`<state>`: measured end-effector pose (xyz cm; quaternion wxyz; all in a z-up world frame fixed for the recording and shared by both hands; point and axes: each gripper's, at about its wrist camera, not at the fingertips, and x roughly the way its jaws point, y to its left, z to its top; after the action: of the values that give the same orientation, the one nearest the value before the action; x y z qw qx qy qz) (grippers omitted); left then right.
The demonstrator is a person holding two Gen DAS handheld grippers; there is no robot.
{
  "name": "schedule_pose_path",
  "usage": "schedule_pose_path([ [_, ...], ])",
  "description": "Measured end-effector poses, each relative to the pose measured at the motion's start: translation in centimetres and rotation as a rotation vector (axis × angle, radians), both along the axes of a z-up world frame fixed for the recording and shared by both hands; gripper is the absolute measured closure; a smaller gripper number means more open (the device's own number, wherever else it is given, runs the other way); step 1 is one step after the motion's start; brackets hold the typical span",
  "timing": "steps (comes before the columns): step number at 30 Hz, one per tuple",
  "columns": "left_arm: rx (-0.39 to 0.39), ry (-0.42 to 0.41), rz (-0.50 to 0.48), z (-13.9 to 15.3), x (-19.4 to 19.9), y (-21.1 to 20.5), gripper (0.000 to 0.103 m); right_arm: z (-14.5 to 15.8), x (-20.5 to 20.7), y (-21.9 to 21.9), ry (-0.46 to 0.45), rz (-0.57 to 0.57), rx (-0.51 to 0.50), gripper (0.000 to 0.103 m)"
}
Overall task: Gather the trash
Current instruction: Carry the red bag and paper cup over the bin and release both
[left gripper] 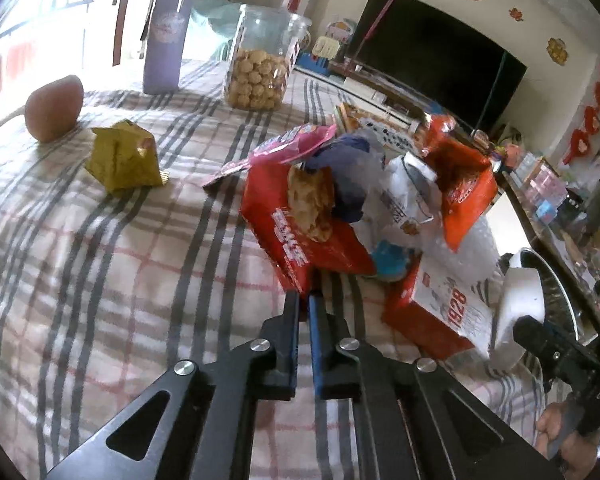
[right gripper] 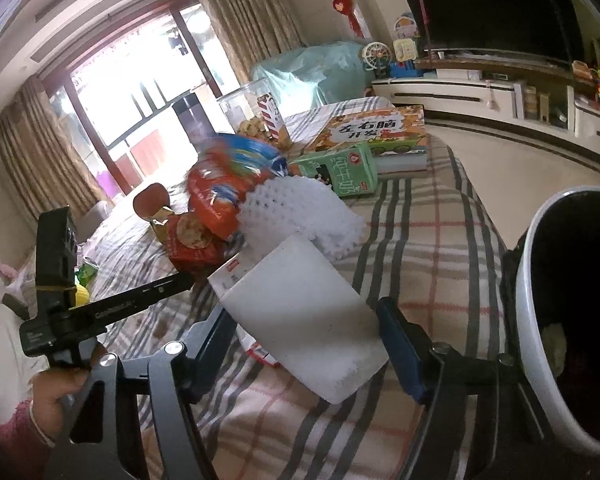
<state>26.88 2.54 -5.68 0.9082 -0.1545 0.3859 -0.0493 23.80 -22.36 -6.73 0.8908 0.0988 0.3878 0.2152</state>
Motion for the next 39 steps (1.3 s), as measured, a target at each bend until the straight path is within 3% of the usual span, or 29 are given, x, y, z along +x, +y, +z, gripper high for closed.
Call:
schedule_pose_path([
  [21, 0.002, -0.079, -0.096, 2.0, -10.9, -1.1, 0.103, 1.8, -5.9, -1.3, -0.025, -0.060, 0.082, 0.031],
  [39, 0.032, -0.116, -0.262, 3.5, -10.5, -7.8, 0.103, 3.1, -8.6, -6.5, -0.055, -0.178, 0.089, 0.031],
])
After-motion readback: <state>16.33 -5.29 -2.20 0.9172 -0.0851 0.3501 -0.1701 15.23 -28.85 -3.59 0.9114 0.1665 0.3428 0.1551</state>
